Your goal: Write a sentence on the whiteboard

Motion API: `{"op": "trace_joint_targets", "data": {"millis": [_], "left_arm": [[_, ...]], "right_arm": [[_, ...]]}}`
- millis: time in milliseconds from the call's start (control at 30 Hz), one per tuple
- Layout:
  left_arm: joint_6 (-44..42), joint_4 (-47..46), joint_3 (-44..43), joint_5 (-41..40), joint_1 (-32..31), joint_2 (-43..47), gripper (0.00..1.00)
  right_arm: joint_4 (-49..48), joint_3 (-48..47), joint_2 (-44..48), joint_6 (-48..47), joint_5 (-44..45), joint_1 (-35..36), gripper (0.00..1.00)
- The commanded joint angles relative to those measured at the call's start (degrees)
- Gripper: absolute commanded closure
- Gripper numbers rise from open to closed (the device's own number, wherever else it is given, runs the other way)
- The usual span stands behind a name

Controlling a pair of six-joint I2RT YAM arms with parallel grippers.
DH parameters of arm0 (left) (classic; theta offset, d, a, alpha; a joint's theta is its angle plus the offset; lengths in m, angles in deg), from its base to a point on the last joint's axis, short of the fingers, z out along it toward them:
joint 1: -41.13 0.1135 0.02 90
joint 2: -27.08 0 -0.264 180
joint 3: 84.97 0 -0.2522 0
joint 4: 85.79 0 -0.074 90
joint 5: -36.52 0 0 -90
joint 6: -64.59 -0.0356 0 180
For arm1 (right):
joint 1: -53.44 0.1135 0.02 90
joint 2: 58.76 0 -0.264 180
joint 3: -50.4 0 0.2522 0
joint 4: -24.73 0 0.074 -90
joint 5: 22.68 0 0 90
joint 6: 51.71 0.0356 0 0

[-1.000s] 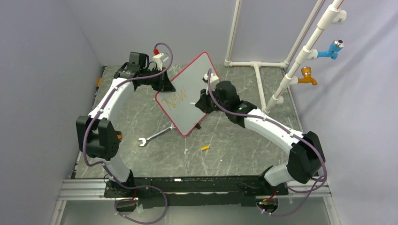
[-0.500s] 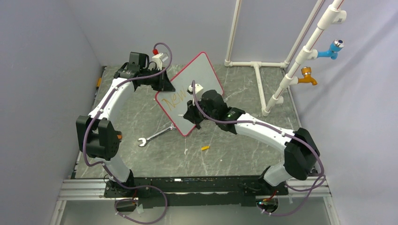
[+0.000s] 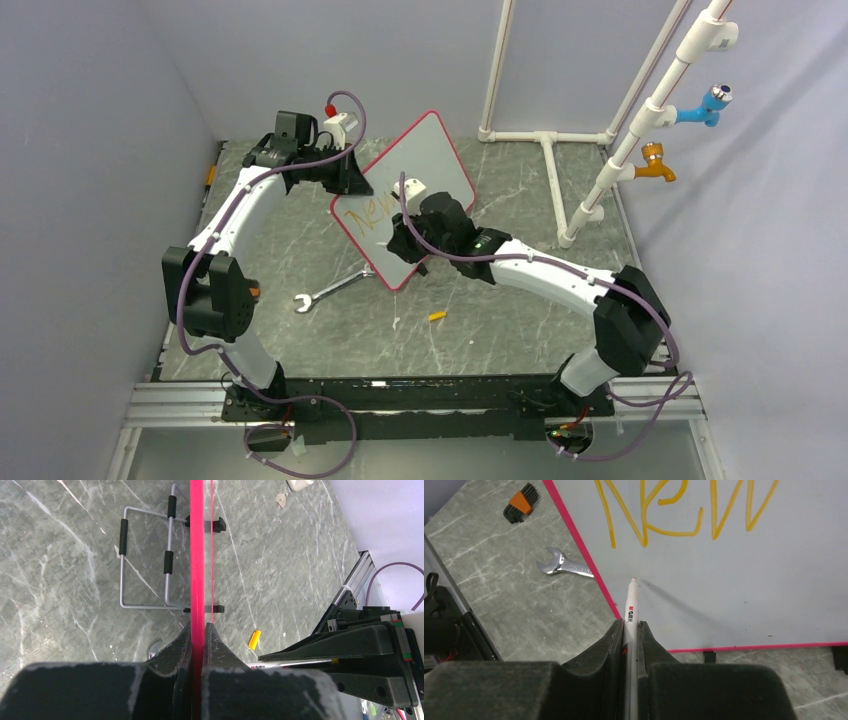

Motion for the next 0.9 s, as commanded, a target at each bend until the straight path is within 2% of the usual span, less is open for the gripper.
{"op": "trace_joint_targets", "data": {"millis": [0, 367, 867], "left_arm": [[-1.9, -0.5, 0.9, -0.5, -0.8, -0.4, 1.00], [-1.8, -0.7, 1.1, -0.3, -0.8, -0.3, 1.00], [-1.8, -0.6, 1.1, -0.4, -0.8, -0.2, 1.00]], "right_arm": [[-2.8, -3.3, -1.2, -0.1, 1.3, 0.2, 1.00], [-2.8, -4.8, -3.5, -0.2, -0.4, 0.8, 1.00], [-2.4, -2.1, -3.6, 0.3, 0.2, 3.3, 1.00]]}}
